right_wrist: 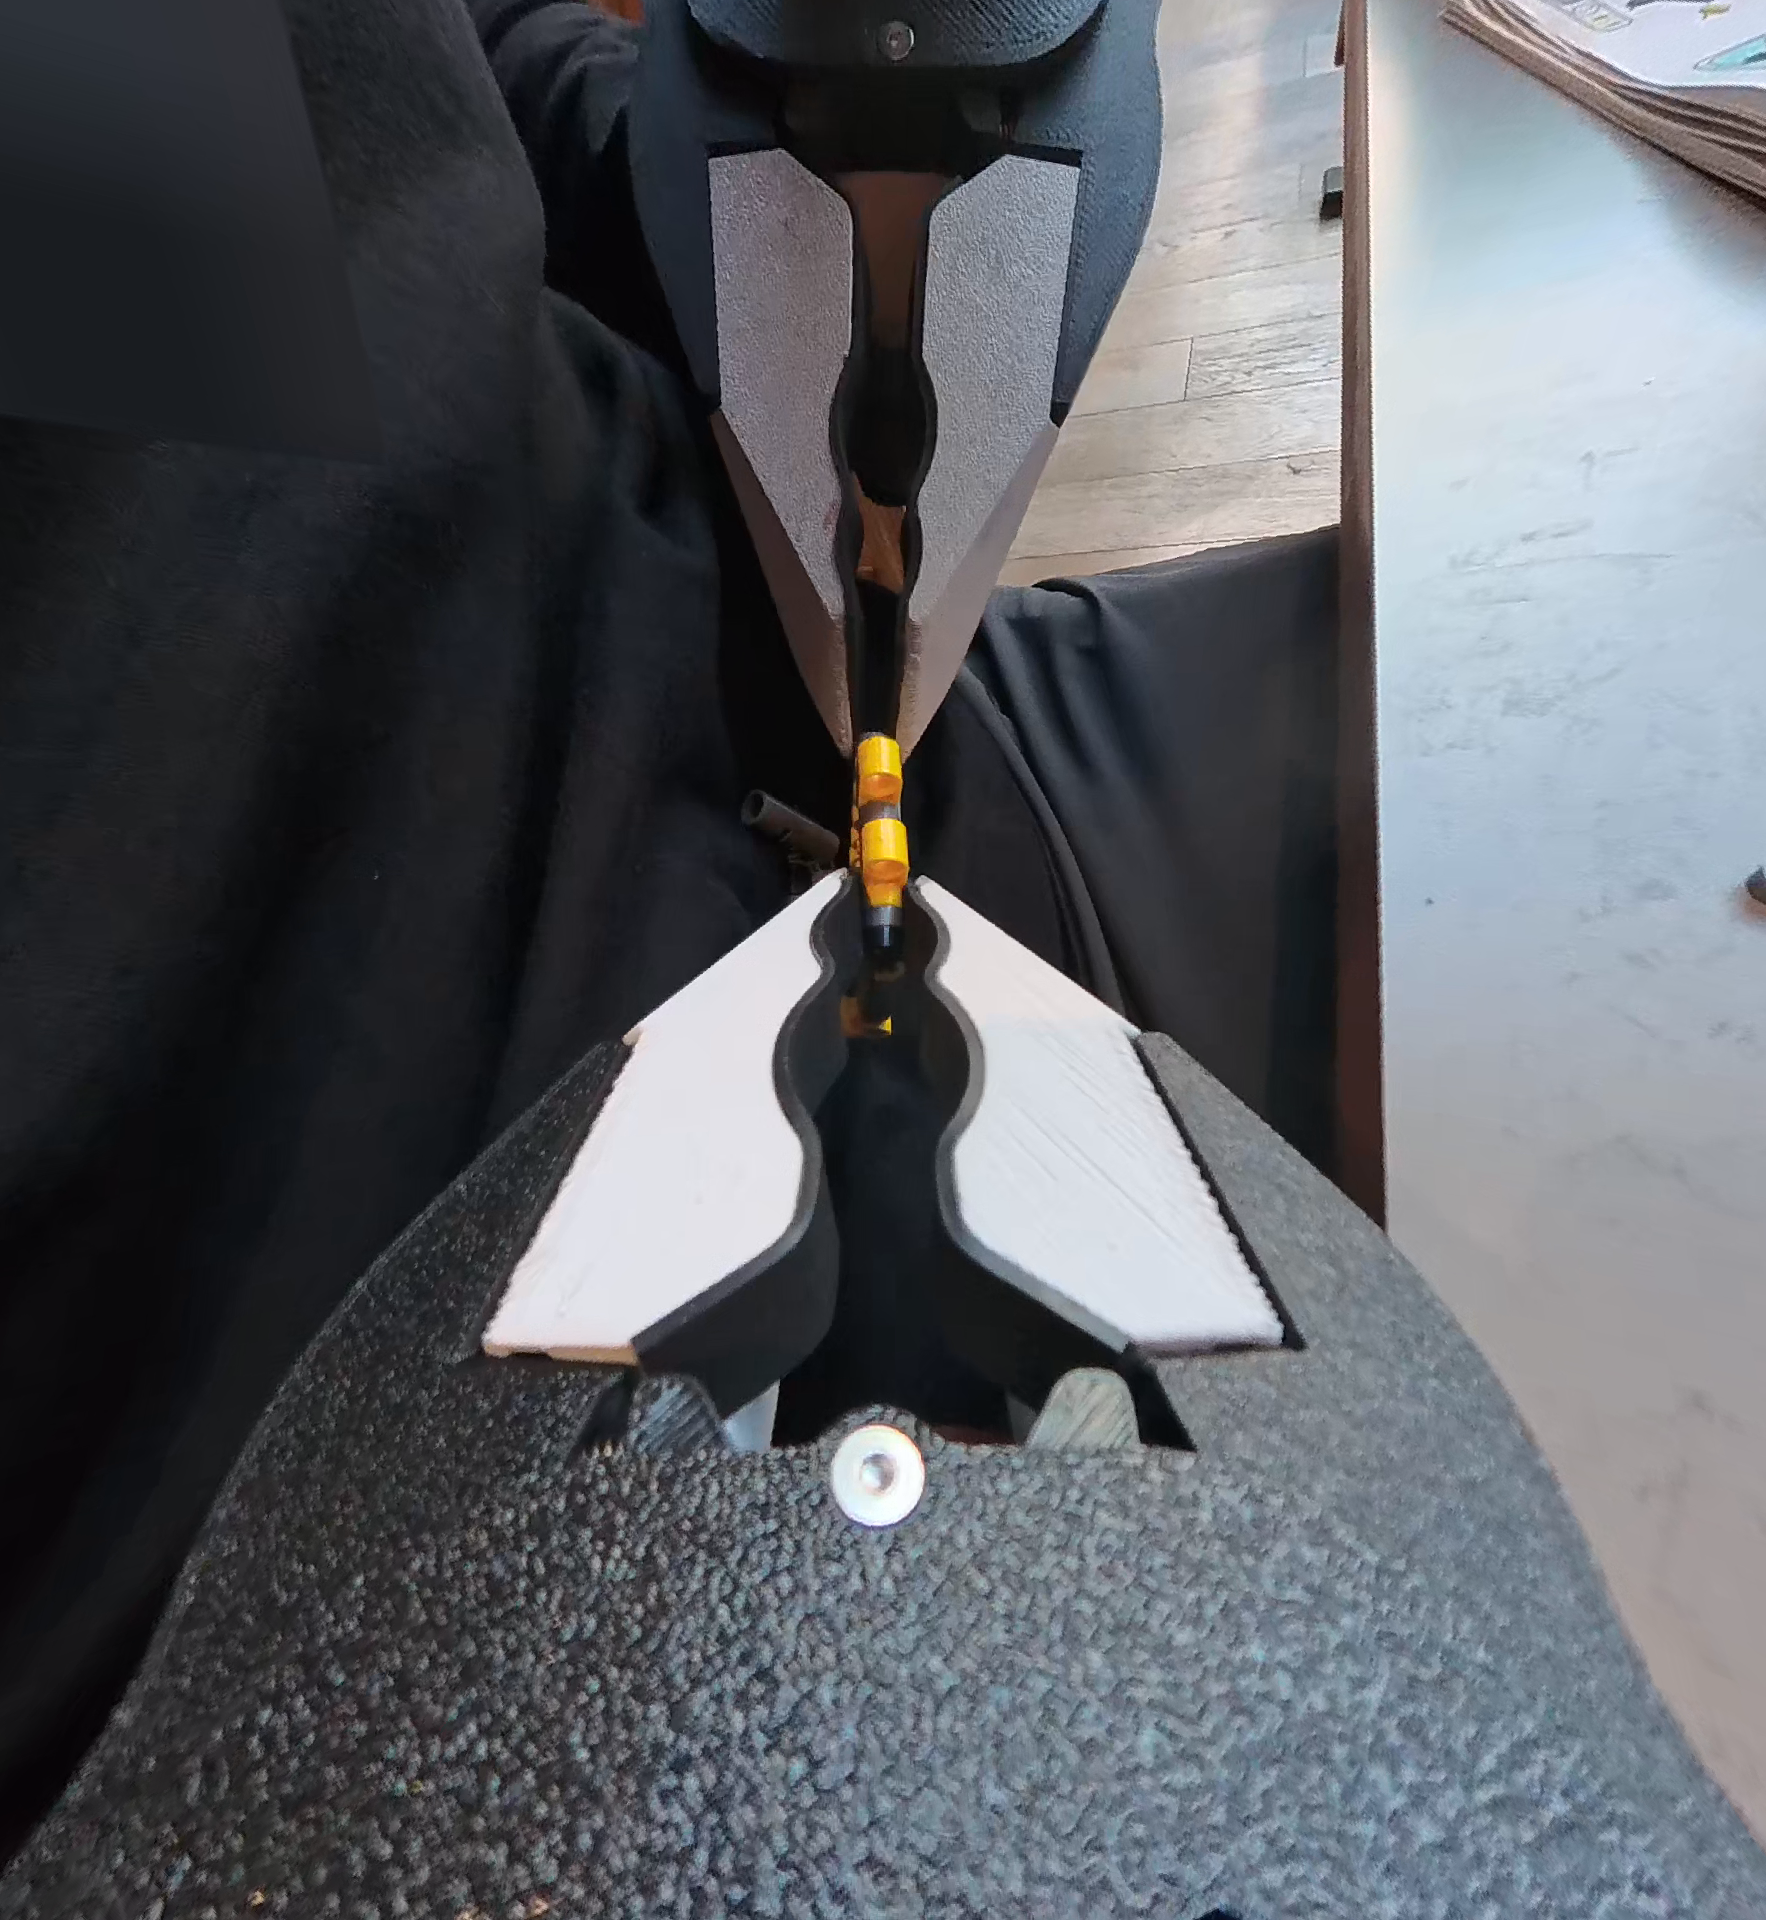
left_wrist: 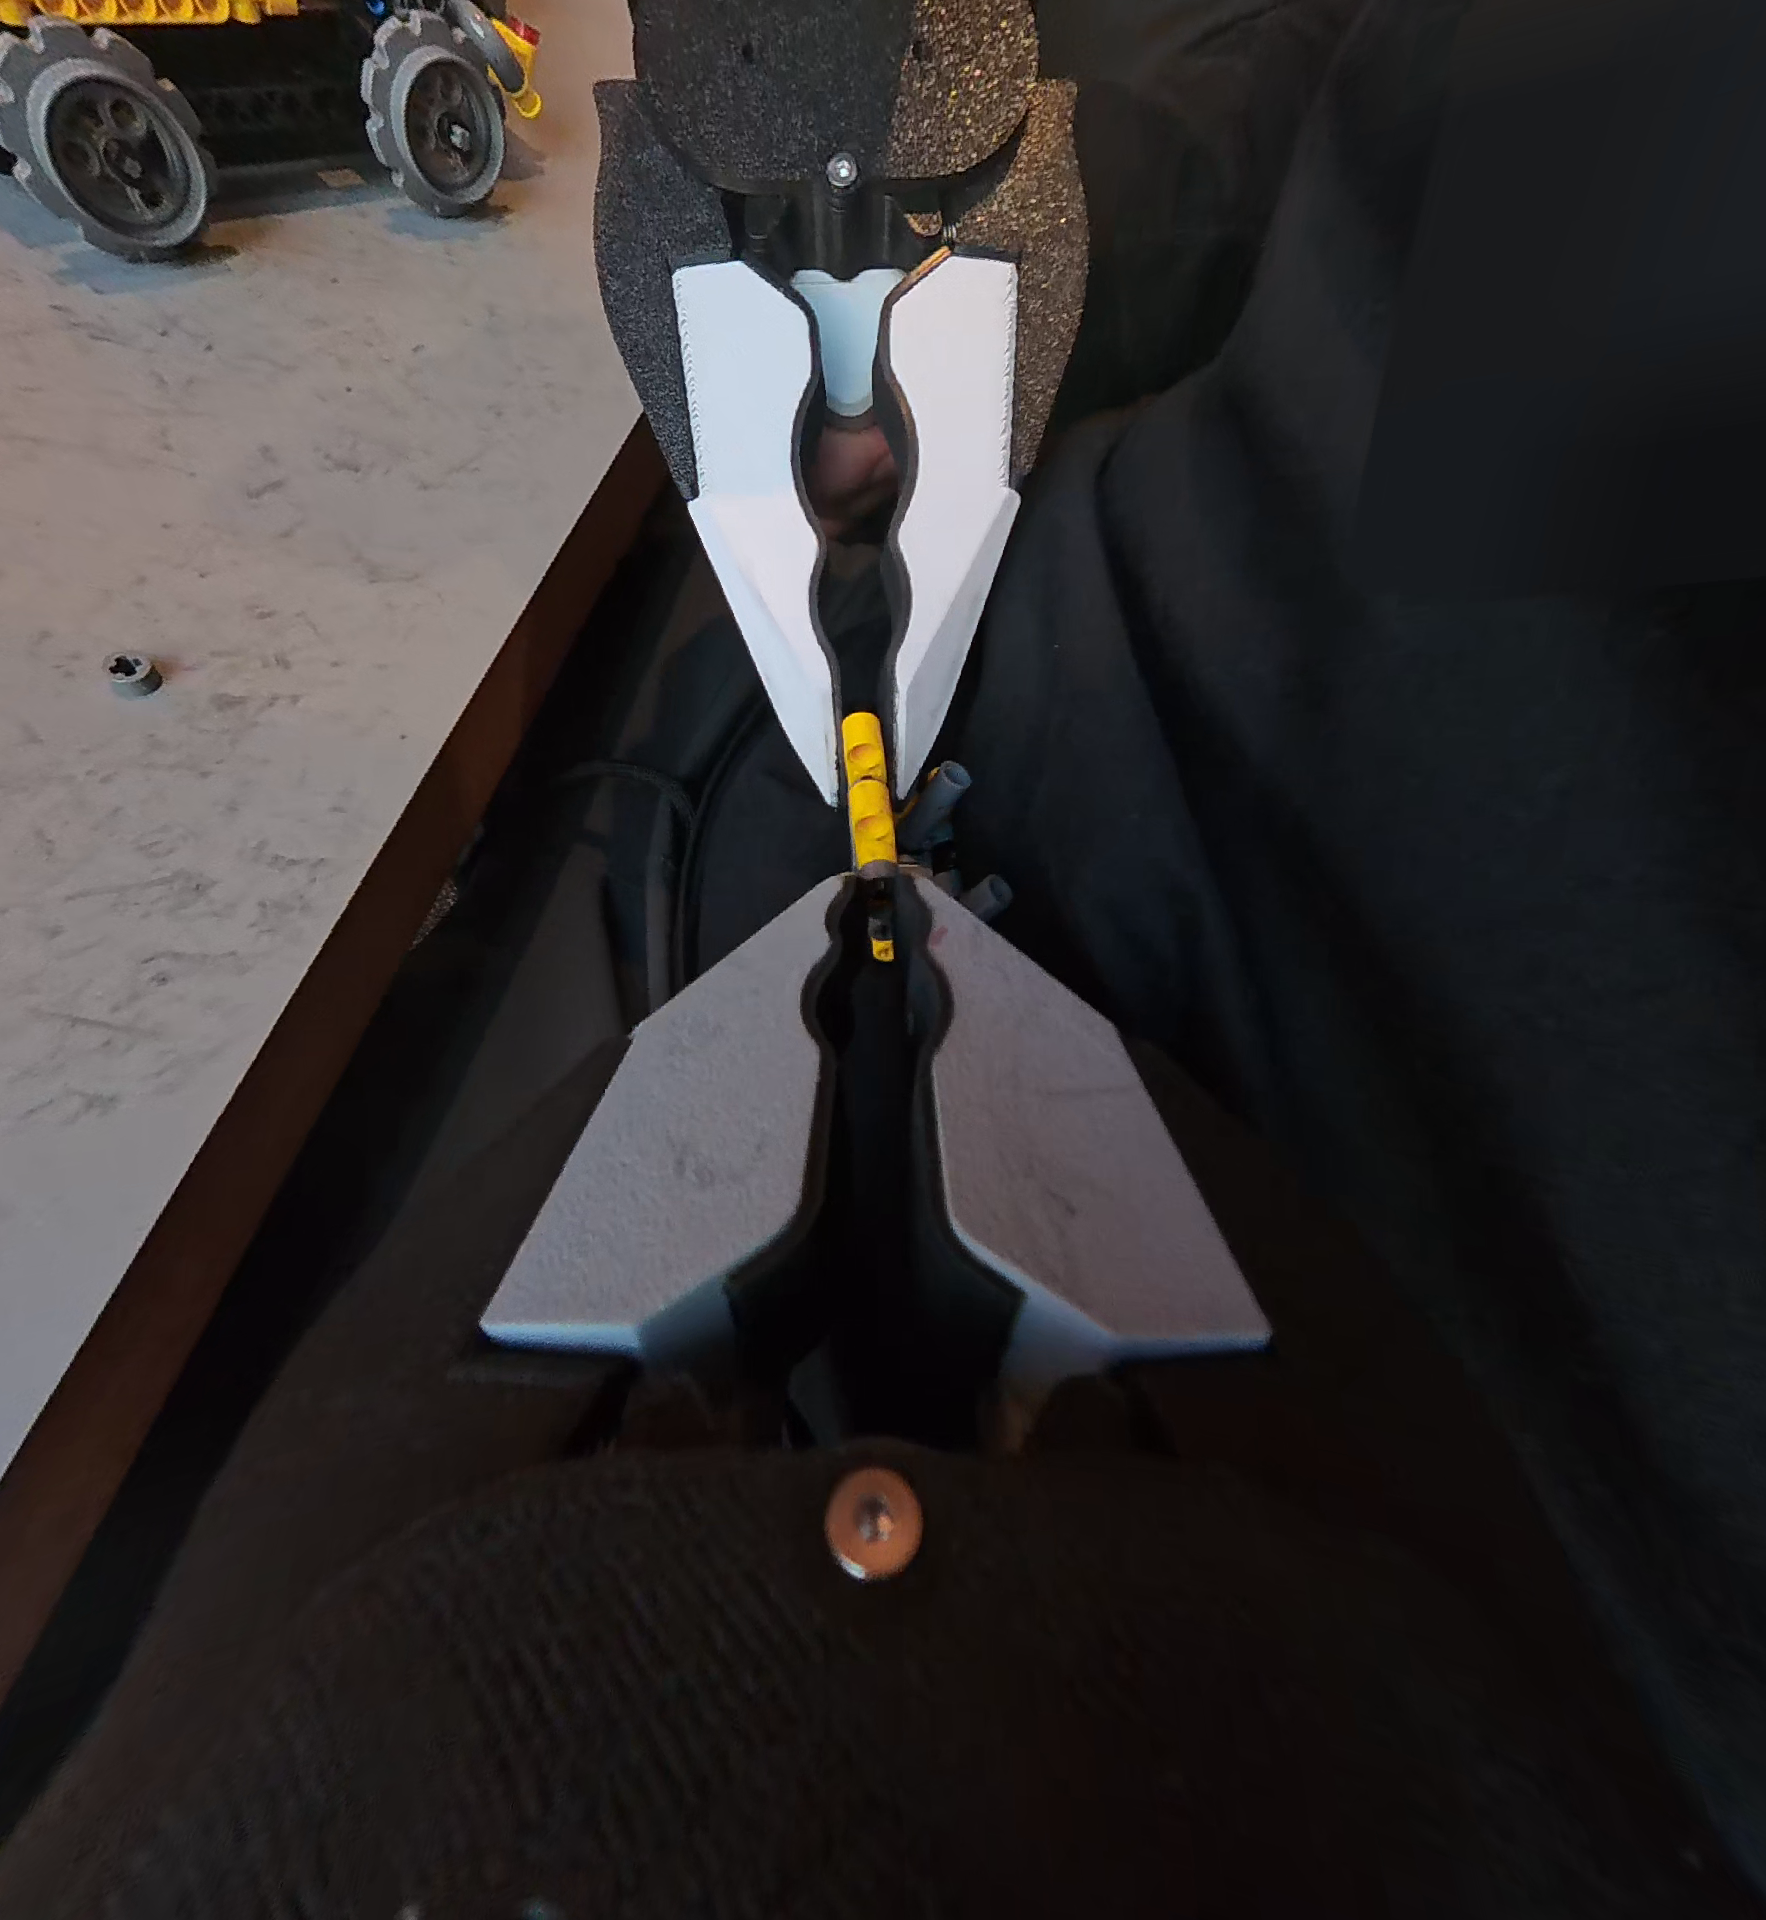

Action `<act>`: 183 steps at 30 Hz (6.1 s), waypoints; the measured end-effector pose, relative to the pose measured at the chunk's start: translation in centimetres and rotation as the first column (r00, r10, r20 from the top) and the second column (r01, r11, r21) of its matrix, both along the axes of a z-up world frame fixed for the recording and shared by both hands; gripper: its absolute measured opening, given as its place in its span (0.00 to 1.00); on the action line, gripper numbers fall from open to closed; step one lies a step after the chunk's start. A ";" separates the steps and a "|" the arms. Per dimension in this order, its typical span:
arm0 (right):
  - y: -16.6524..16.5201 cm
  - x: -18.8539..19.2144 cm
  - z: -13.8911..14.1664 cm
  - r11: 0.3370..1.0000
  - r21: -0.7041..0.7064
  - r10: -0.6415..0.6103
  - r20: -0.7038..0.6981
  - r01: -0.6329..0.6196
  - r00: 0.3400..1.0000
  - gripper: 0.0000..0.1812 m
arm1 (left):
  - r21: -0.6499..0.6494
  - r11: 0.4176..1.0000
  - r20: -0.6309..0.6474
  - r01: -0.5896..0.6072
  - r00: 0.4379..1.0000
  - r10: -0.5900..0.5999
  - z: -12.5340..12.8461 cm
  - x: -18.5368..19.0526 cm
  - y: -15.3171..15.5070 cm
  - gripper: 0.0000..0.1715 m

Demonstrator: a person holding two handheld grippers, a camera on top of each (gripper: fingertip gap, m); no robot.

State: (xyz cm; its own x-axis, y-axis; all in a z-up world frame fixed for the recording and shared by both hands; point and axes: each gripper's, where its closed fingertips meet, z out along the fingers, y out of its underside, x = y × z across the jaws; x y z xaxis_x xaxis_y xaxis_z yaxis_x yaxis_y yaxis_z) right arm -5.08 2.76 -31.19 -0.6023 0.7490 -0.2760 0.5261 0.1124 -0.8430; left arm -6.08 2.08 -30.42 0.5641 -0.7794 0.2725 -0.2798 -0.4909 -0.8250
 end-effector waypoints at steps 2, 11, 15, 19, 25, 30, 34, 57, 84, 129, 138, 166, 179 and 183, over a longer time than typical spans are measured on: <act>0.1 -0.1 0.0 1.000 -0.010 -0.012 0.008 0.012 1.000 0.03 | -0.009 1.000 0.015 -0.010 1.000 0.010 0.0 -0.1 0.1 0.02; 1.5 -0.2 0.8 0.998 -0.018 -0.061 -0.017 0.061 0.998 0.11 | 0.050 0.999 0.030 0.016 0.999 -0.017 0.3 -0.6 0.0 0.00; 1.5 -0.1 1.3 0.994 -0.095 -0.053 -0.063 0.047 0.997 0.04 | 0.045 0.999 0.042 0.017 0.999 -0.019 -0.6 -0.2 0.1 0.00; 1.7 -0.8 0.8 0.986 -0.149 -0.077 -0.043 0.070 0.996 0.04 | 0.018 1.000 0.101 -0.025 0.995 0.023 -0.3 -1.3 0.9 0.03; 1.3 -1.4 1.0 0.981 -0.178 -0.080 -0.016 0.076 0.997 0.04 | 0.039 0.999 0.130 -0.013 0.992 0.007 1.3 -0.6 2.3 0.09; 1.3 -1.1 0.9 0.978 -0.183 -0.102 -0.001 0.100 0.995 0.04 | 0.016 1.000 0.127 0.003 0.992 -0.005 0.8 0.3 2.6 0.04; 2.5 -0.6 1.6 0.979 -0.155 -0.140 -0.028 0.134 0.990 0.05 | 0.006 1.000 0.143 0.000 0.990 -0.001 0.9 0.0 2.7 0.03; 1.6 0.4 0.7 0.973 -0.222 -0.075 -0.046 0.063 0.996 0.02 | -0.109 0.993 0.205 0.052 0.978 -0.029 -0.5 0.7 1.8 0.03; 2.7 -0.4 2.7 0.962 -0.236 -0.160 -0.074 0.139 0.984 0.12 | -0.010 1.000 0.148 0.006 0.989 -0.005 0.0 0.5 2.4 0.03; 1.2 -0.5 1.2 0.990 -0.132 -0.063 -0.035 0.058 0.997 0.03 | -0.024 1.000 0.112 -0.001 0.994 0.003 1.1 -1.4 0.6 0.02; 1.2 -0.6 1.5 0.988 -0.141 -0.068 -0.044 0.061 0.997 0.03 | -0.007 1.000 0.136 -0.011 0.991 0.012 1.6 -1.3 0.6 0.03; 1.2 -1.1 1.3 0.976 -0.189 -0.124 -0.064 0.110 0.990 0.03 | 0.015 0.999 0.120 -0.039 0.992 0.037 1.2 -1.5 0.7 0.18; 2.7 -1.1 3.1 0.935 -0.316 -0.201 -0.094 0.162 0.975 0.03 | 0.010 0.995 0.202 -0.104 0.974 0.100 2.0 -2.7 1.6 0.15; 3.4 -1.5 4.5 0.904 -0.388 -0.237 -0.110 0.178 0.965 0.03 | 0.020 0.994 0.259 -0.108 0.961 0.099 3.3 -2.6 1.8 0.21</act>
